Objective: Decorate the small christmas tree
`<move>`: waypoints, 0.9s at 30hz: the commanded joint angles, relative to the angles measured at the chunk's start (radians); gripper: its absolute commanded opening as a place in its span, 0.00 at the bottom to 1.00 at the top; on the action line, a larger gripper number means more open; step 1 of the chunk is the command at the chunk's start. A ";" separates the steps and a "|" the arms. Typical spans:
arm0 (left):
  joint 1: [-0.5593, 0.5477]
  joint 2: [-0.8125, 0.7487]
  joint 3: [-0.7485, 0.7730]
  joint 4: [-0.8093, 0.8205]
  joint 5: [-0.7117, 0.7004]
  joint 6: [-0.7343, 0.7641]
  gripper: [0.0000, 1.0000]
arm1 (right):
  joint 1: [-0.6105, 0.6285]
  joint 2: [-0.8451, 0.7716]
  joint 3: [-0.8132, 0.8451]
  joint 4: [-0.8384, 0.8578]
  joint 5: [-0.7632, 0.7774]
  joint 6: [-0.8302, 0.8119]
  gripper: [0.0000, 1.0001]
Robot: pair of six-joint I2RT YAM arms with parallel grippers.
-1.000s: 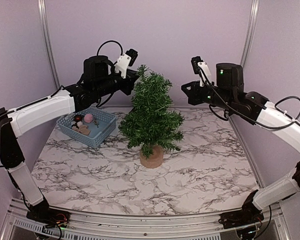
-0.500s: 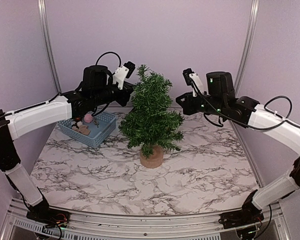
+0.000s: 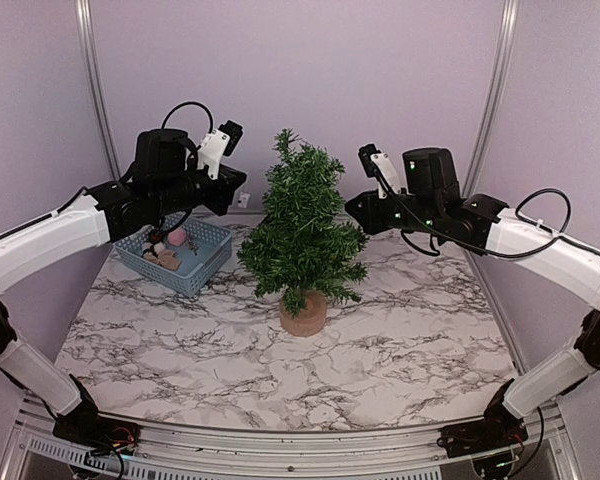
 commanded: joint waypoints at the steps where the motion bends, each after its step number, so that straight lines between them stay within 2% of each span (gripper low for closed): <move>1: -0.010 -0.048 -0.065 -0.070 0.010 -0.028 0.00 | -0.013 0.013 0.022 0.019 0.015 -0.008 0.15; 13: -0.049 0.001 -0.131 -0.071 0.096 -0.077 0.00 | -0.024 -0.058 -0.018 0.072 -0.049 -0.021 0.30; 23: -0.044 -0.019 -0.201 -0.002 0.149 -0.094 0.00 | -0.047 -0.089 -0.045 0.060 -0.067 -0.027 0.37; 27: -0.019 -0.055 -0.238 0.024 0.169 -0.127 0.09 | -0.047 -0.102 -0.054 0.065 -0.076 -0.028 0.39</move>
